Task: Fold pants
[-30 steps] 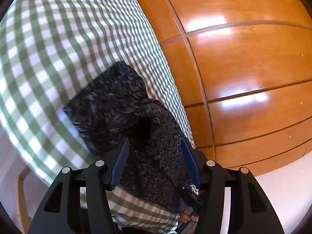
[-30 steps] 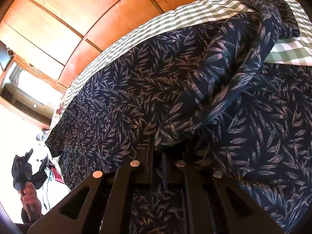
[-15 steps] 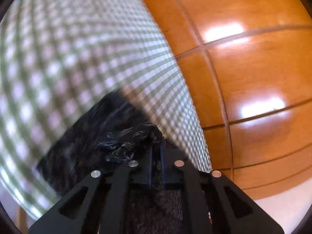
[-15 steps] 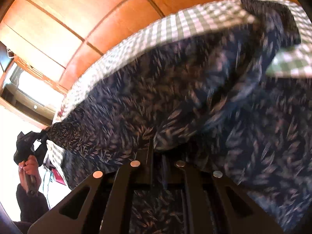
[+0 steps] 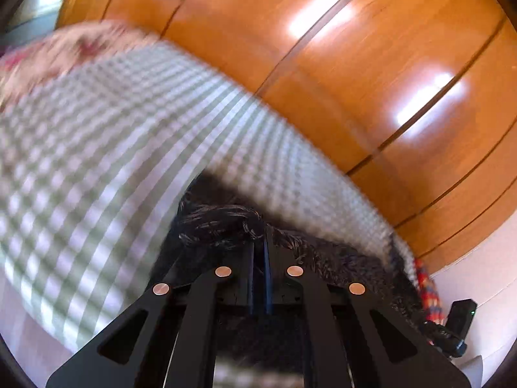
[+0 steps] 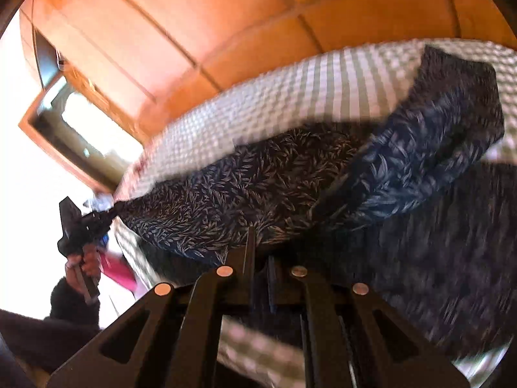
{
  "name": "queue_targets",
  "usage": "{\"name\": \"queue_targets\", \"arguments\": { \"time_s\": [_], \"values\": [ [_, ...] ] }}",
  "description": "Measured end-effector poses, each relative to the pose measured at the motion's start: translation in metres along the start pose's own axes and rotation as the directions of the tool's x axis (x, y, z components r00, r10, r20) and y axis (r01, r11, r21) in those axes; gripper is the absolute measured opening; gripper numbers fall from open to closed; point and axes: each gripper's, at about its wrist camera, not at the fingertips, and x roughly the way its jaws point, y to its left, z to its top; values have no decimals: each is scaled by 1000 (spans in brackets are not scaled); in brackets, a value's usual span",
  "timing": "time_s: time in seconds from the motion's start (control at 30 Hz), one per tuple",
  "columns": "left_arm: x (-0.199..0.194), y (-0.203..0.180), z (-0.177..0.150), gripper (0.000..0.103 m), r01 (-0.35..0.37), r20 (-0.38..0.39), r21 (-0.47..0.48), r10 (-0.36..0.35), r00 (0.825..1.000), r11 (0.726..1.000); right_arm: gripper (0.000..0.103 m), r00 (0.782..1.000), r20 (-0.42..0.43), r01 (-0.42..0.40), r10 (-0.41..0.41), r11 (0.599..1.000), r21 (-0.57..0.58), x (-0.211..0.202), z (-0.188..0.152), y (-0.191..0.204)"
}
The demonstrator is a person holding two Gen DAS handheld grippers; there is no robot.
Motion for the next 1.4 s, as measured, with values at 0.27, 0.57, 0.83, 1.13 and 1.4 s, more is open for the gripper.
{"name": "queue_targets", "arguments": {
  "time_s": [0.27, 0.57, 0.83, 1.13, 1.4],
  "values": [
    [14, 33, -43, 4, -73, -79, -67, 68, 995, 995, 5, 996, -66, 68, -66, 997, 25, 33, -26, -14],
    [-13, 5, -43, 4, -74, -14, 32, 74, 997, 997, 5, 999, -30, 41, -40, 999, 18, 5, -25, -12],
    [16, 31, -56, 4, -109, -127, -42, 103, 987, 993, 5, 995, -71, 76, -74, 997, 22, 31, -36, -24],
    [-40, 45, -32, 26, -188, -17, -132, 187, 982, 973, 10, 995, -98, -9, 16, 997, 74, 25, -28, -44],
    [-10, -48, -53, 26, -154, -19, 225, 163, 987, 962, 49, 996, -33, 84, -83, 996, 24, -40, -11, -55]
  ]
}}
